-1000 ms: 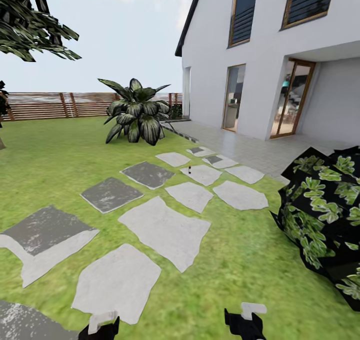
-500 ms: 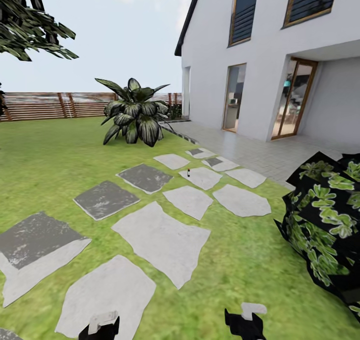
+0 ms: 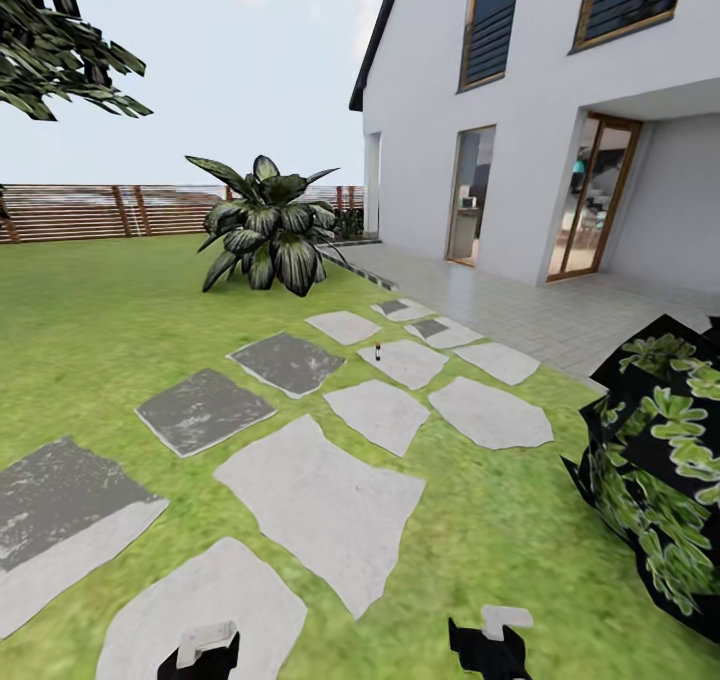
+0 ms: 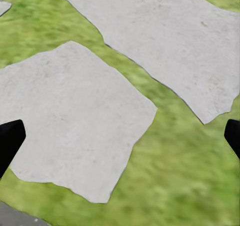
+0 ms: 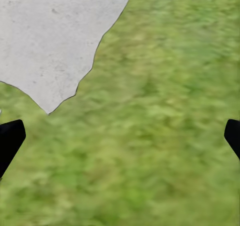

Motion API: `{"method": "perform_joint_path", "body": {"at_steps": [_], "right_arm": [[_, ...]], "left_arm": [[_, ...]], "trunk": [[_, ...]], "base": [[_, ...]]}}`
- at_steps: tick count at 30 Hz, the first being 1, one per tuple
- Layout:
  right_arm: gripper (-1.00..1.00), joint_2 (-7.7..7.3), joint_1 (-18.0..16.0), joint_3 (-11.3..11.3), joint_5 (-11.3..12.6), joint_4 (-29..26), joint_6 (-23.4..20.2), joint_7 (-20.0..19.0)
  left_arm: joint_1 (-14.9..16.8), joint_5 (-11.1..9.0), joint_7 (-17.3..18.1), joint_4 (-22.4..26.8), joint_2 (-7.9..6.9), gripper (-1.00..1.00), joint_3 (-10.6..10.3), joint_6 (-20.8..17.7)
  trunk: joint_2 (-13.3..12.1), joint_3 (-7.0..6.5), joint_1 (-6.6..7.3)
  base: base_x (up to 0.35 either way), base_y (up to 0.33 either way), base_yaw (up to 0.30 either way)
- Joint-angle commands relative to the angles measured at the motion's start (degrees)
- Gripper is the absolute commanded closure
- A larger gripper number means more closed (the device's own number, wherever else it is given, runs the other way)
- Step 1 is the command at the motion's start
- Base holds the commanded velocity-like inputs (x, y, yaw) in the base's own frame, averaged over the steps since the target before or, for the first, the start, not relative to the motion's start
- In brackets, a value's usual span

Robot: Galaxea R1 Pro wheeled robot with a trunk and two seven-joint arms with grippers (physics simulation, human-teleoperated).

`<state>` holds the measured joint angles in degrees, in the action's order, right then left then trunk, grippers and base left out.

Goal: In the garden, pick up the pesticide atomizer on the floor and spray pesticide onto both trees until each tree trunk is fully covered.

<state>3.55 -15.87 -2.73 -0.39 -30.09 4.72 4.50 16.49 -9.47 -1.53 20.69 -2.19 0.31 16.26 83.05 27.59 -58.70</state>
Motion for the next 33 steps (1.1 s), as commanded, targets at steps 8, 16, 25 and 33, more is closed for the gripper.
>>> {"method": "perform_joint_path", "body": {"at_steps": [8,16,25,33], "right_arm": [[-1.0,0.11,-0.04,-0.22,0.04,0.09,0.2,-0.01],[-1.0,-0.01,-0.04,-0.34,0.14,0.04,0.16,0.11],[-1.0,-0.03,-0.04,-0.42,0.41,0.04,0.2,0.16],[-1.0,0.05,-0.04,-0.41,0.48,0.08,0.22,0.16]], "left_arm": [[0.03,-0.38,0.01,-0.03,-0.01,-1.0,-0.13,0.18],[0.03,-0.36,0.03,-0.03,-0.01,-1.0,-0.13,0.18],[0.03,-0.2,0.04,-0.03,-0.01,-1.0,-0.13,0.18],[0.03,-0.08,0.04,-0.03,-0.01,-1.0,-0.13,0.18]], "trunk": [[0.02,0.06,-0.03],[0.02,0.06,-0.03],[0.02,0.06,-0.03],[0.02,0.06,-0.03]], "base": [[0.334,0.0,0.0],[0.335,0.0,0.0],[0.334,0.0,0.0],[0.334,0.0,0.0]]}}
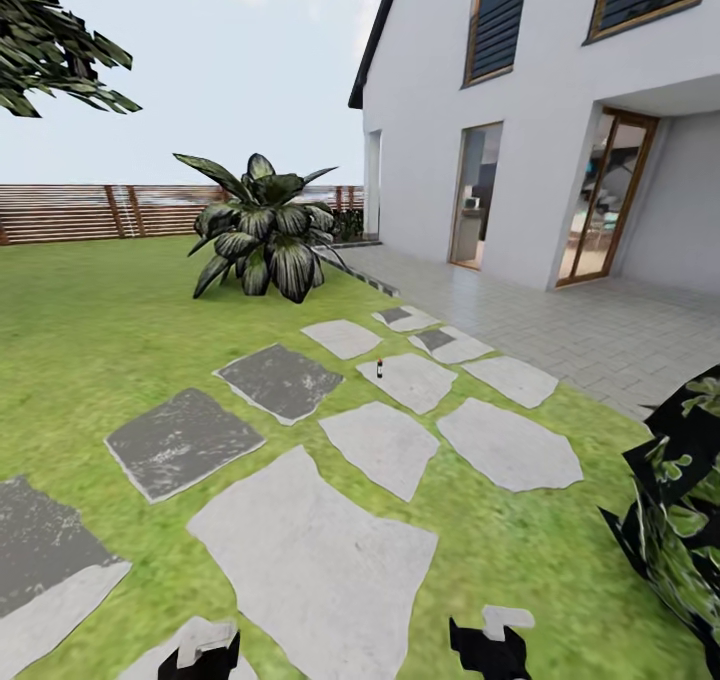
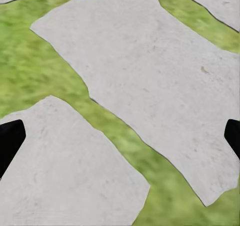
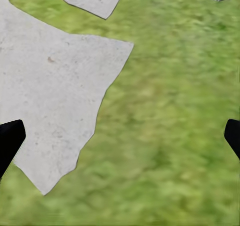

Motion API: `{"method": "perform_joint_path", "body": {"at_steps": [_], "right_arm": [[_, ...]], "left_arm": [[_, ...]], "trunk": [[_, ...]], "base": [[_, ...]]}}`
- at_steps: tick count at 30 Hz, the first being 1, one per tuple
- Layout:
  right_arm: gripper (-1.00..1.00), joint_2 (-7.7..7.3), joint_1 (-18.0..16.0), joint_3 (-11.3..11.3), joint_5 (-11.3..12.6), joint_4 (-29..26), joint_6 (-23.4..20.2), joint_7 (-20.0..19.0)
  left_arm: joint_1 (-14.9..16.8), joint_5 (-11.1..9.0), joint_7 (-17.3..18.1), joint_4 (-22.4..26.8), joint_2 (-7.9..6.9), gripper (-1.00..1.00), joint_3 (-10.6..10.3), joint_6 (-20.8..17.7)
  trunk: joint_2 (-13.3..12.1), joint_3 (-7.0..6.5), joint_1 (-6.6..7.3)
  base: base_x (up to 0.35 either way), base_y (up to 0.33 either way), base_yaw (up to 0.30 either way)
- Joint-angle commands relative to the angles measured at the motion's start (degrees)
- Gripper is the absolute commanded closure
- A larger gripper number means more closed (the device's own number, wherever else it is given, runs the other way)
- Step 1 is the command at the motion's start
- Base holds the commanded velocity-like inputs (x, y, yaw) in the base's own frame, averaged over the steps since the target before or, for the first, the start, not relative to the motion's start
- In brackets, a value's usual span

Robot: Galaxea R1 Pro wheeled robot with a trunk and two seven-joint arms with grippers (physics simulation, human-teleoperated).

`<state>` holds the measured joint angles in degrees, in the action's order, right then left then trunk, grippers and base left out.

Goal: In the garden, pick up the pesticide atomizer on the floor and spray pesticide onto both trees until each tree trunk is fully covered.

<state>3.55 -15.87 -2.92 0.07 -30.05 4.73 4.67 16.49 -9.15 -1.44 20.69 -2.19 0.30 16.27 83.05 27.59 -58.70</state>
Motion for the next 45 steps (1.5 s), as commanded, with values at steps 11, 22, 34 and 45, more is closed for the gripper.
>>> {"method": "perform_joint_path", "body": {"at_steps": [11,22,34,45], "right_arm": [[-1.0,0.13,-0.04,-0.17,0.09,0.05,0.2,-0.02],[-1.0,0.21,-0.04,-0.09,0.1,0.07,0.27,-0.18],[-1.0,0.23,-0.03,-0.07,0.02,0.05,0.28,-0.28],[-1.0,0.23,-0.04,-0.07,0.01,0.06,0.26,-0.26]], "left_arm": [[0.03,-0.35,-0.05,-0.03,-0.01,-1.0,-0.12,0.17],[0.03,-0.43,-0.05,-0.03,-0.01,-1.0,-0.18,0.17],[0.03,-0.58,0.03,-0.03,-0.01,-1.0,-0.2,0.15],[0.03,-0.61,0.04,-0.02,-0.01,-1.0,-0.18,0.17]], "trunk": [[0.03,0.06,-0.03],[0.03,0.06,-0.03],[0.03,0.01,-0.03],[0.03,0.0,-0.03]], "base": [[0.334,0.0,0.0],[0.334,0.0,0.0],[0.334,0.018,-0.062],[0.334,0.078,-0.007]]}}
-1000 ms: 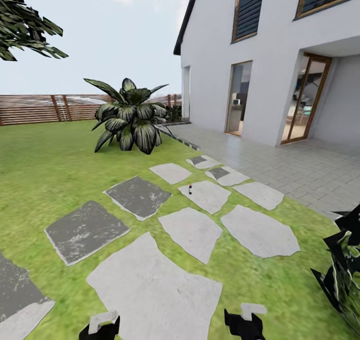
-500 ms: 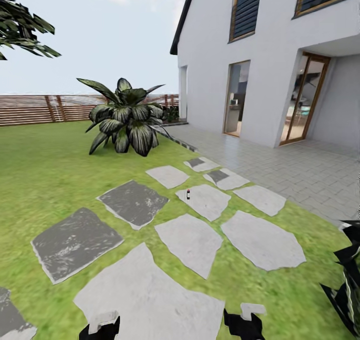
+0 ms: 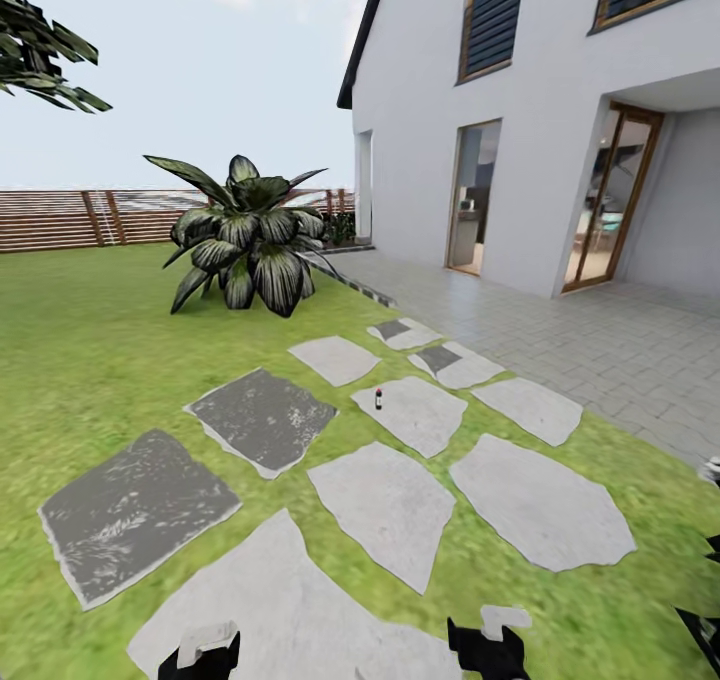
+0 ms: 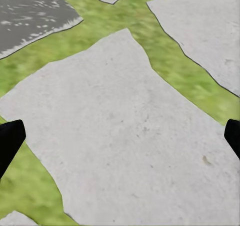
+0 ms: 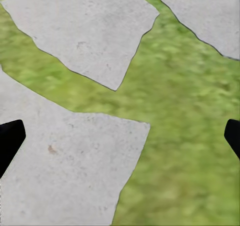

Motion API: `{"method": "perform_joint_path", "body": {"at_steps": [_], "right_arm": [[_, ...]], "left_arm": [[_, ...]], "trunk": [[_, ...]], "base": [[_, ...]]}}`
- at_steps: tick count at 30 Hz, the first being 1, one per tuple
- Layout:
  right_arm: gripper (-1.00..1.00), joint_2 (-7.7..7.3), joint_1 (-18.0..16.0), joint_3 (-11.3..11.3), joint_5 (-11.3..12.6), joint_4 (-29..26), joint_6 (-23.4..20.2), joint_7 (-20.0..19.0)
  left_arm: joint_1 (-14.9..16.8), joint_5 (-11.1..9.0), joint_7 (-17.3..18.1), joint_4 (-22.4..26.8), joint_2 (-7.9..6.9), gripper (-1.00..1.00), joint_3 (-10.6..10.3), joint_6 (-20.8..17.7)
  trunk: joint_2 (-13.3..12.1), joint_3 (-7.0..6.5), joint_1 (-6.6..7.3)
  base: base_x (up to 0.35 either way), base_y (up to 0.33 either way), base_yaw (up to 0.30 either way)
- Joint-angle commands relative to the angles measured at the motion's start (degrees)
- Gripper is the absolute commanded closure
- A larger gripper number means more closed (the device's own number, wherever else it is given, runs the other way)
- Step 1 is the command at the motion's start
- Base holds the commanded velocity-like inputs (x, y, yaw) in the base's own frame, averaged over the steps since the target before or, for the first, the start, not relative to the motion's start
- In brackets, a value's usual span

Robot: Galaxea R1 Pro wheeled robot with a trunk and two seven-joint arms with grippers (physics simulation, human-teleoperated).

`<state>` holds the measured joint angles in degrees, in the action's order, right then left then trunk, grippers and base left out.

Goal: In the garden, pick up the pesticide atomizer on the floor and spray pesticide onto both trees until each tree trunk is fully covered.

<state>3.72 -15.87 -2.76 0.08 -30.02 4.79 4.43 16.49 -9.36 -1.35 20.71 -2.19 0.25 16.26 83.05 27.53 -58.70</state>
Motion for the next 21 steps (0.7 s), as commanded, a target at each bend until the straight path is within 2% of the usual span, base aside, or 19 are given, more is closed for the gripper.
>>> {"method": "perform_joint_path", "body": {"at_steps": [1,21], "right_arm": [[-1.0,0.06,-0.03,-0.23,0.01,0.04,0.21,-0.02],[-1.0,0.06,-0.03,-0.21,0.01,0.05,0.21,-0.03]], "left_arm": [[0.04,-0.4,-0.05,-0.01,-0.01,-1.0,-0.13,0.17],[0.0,-0.4,-0.04,0.05,-0.01,-1.0,-0.14,0.17]], "trunk": [[0.03,0.06,-0.03],[0.03,0.06,-0.03]], "base": [[0.334,0.077,-0.001],[0.334,0.03,-0.003]]}}
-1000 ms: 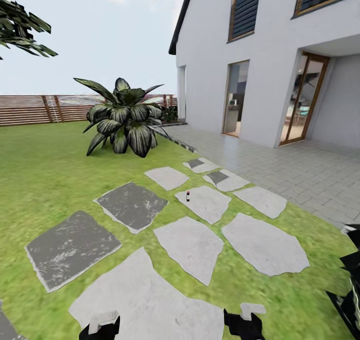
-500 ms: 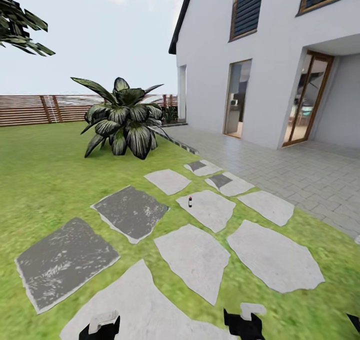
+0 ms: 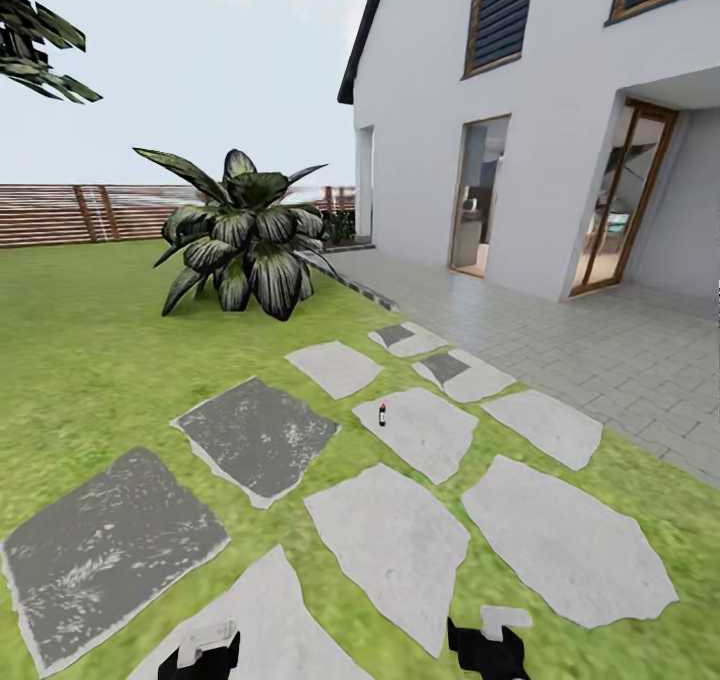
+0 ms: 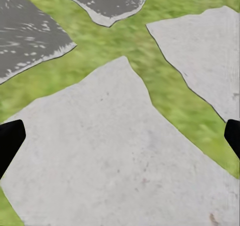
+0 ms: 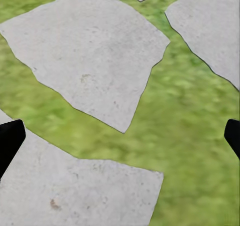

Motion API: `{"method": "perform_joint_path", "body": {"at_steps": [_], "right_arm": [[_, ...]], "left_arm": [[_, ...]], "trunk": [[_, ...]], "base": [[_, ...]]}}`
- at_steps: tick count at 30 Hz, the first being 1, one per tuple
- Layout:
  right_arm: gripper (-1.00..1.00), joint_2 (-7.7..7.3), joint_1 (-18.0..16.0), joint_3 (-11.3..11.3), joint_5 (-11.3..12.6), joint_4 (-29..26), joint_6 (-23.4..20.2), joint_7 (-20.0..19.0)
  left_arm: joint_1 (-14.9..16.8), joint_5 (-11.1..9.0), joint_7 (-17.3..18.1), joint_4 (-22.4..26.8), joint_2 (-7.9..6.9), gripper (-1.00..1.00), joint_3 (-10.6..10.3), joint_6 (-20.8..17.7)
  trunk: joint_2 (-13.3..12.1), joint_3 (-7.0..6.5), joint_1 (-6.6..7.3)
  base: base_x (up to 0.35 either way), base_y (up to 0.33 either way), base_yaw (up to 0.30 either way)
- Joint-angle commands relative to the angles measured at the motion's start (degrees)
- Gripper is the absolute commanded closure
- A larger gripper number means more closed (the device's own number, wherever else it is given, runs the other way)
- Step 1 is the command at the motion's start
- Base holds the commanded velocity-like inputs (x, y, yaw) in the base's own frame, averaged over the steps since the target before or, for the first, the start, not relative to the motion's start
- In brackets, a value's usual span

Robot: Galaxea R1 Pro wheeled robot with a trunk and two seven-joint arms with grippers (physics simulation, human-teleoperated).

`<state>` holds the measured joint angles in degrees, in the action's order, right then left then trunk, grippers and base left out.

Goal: In the garden, pick up the pesticide atomizer on the floor and spray pesticide onto both trees until each tree trunk is fully covered.

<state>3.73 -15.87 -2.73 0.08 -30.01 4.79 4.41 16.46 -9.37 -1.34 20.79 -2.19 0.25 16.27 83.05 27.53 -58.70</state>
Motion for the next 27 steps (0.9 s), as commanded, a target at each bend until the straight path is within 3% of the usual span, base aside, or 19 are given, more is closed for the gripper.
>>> {"method": "perform_joint_path", "body": {"at_steps": [1,27], "right_arm": [[-1.0,0.05,-0.04,-0.24,0.03,0.04,0.21,-0.02],[-1.0,0.03,-0.04,-0.19,0.01,0.02,0.22,-0.02]], "left_arm": [[0.02,-0.39,-0.04,-0.03,-0.01,-1.0,-0.15,0.17],[-0.01,-0.39,0.02,0.13,-0.05,-1.0,-0.11,0.17]], "trunk": [[0.03,0.06,-0.02],[0.03,0.06,-0.02]], "base": [[0.334,0.084,-0.087],[0.333,0.16,-0.112]]}}
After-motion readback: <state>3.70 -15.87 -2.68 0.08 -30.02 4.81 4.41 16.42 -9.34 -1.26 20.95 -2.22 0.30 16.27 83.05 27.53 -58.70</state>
